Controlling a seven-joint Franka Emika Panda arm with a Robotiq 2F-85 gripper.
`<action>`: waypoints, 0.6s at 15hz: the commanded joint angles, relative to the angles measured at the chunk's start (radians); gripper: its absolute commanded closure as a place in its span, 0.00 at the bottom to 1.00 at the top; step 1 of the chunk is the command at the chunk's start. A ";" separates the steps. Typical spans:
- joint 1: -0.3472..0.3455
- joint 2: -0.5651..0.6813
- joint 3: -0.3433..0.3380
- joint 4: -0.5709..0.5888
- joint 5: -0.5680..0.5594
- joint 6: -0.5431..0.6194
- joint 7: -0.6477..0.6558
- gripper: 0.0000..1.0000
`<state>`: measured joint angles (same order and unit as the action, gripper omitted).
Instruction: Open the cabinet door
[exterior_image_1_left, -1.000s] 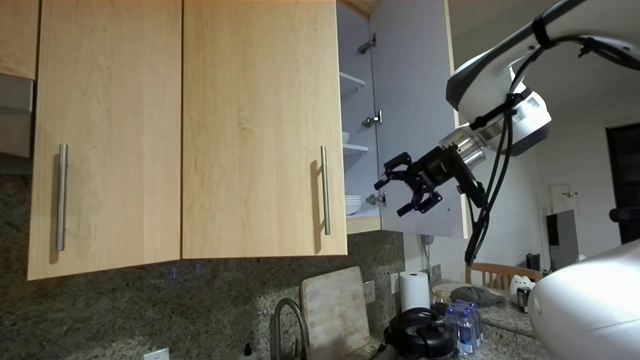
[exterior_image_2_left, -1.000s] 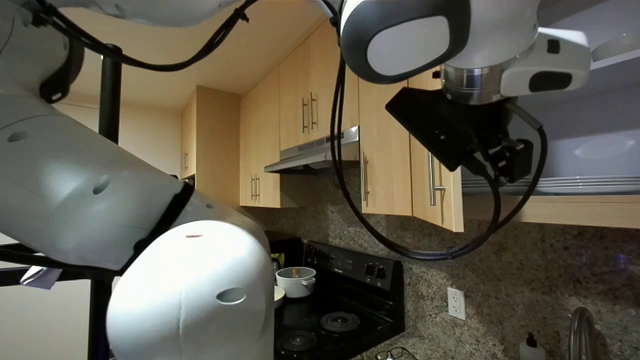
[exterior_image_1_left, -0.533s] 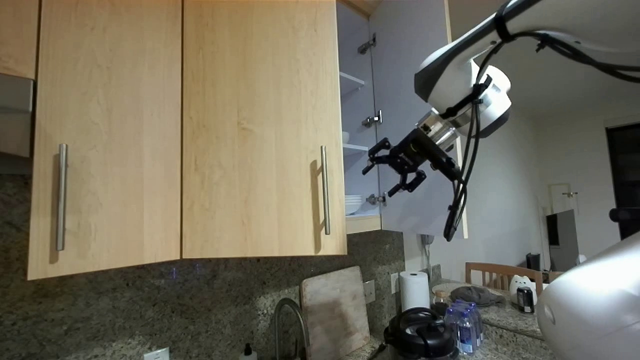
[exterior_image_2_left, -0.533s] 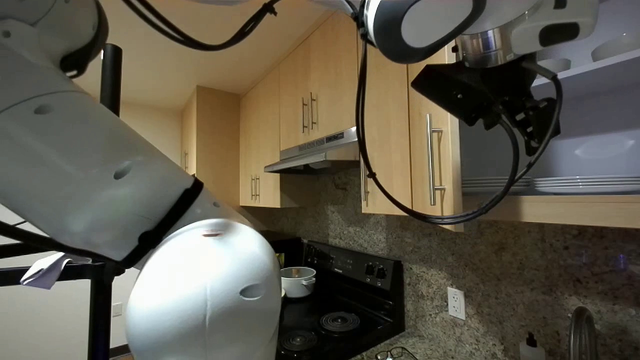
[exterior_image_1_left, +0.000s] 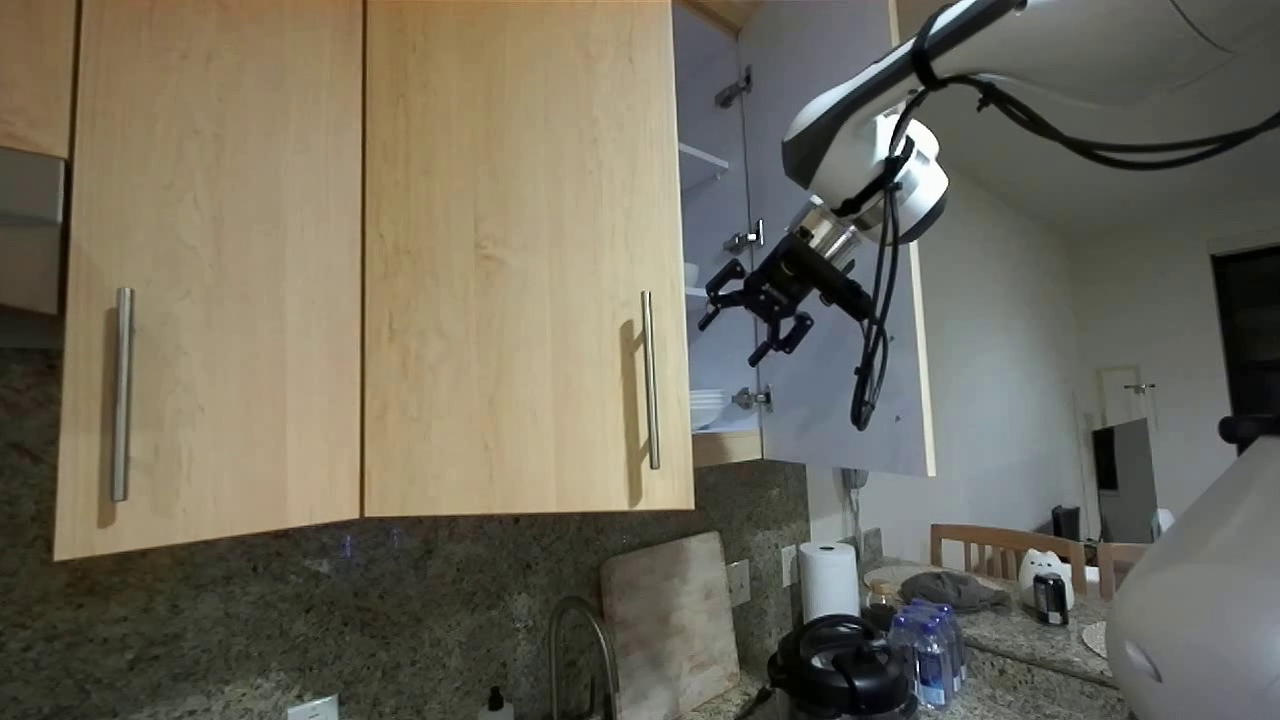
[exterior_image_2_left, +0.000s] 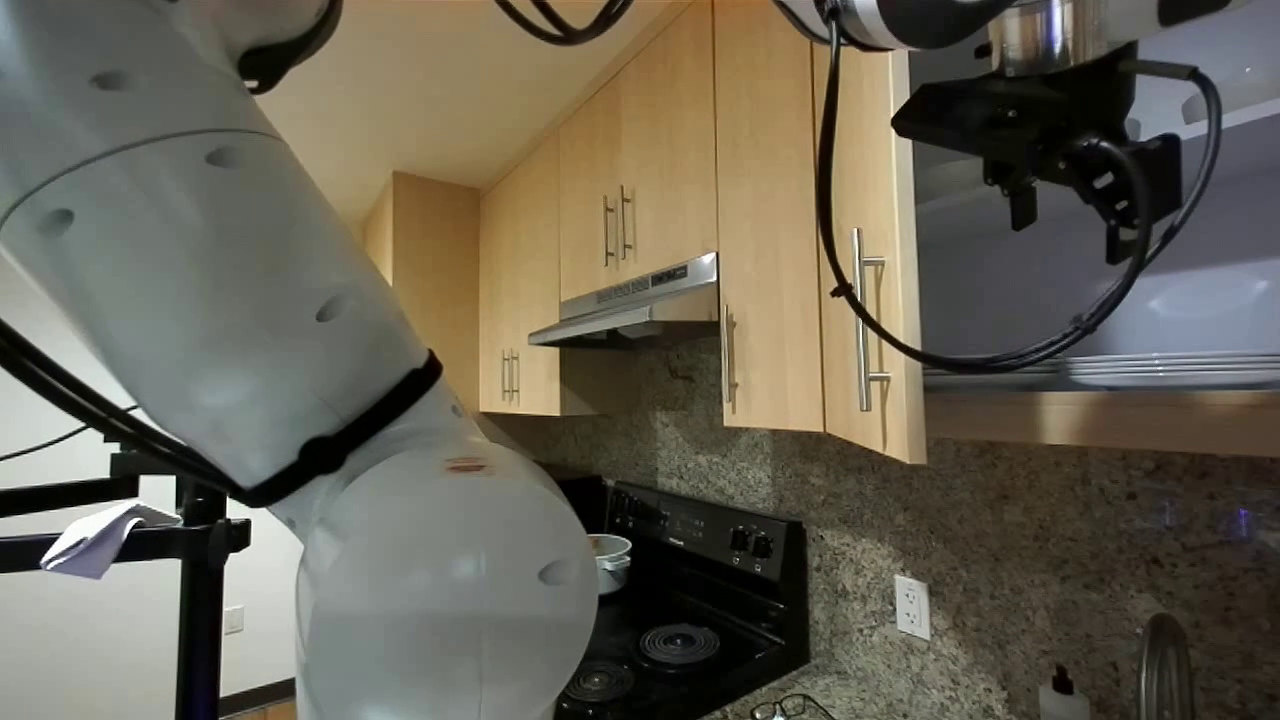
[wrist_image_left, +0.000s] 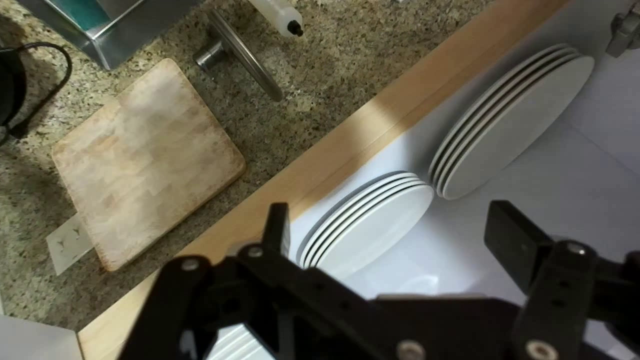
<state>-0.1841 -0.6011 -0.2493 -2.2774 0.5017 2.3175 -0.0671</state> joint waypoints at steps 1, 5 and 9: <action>0.067 0.062 -0.047 0.096 -0.024 -0.087 -0.049 0.00; 0.077 0.066 -0.025 0.109 -0.064 -0.113 -0.073 0.00; 0.083 0.056 -0.001 0.095 -0.112 -0.090 -0.075 0.00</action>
<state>-0.1062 -0.5414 -0.2611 -2.1823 0.4237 2.2248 -0.1165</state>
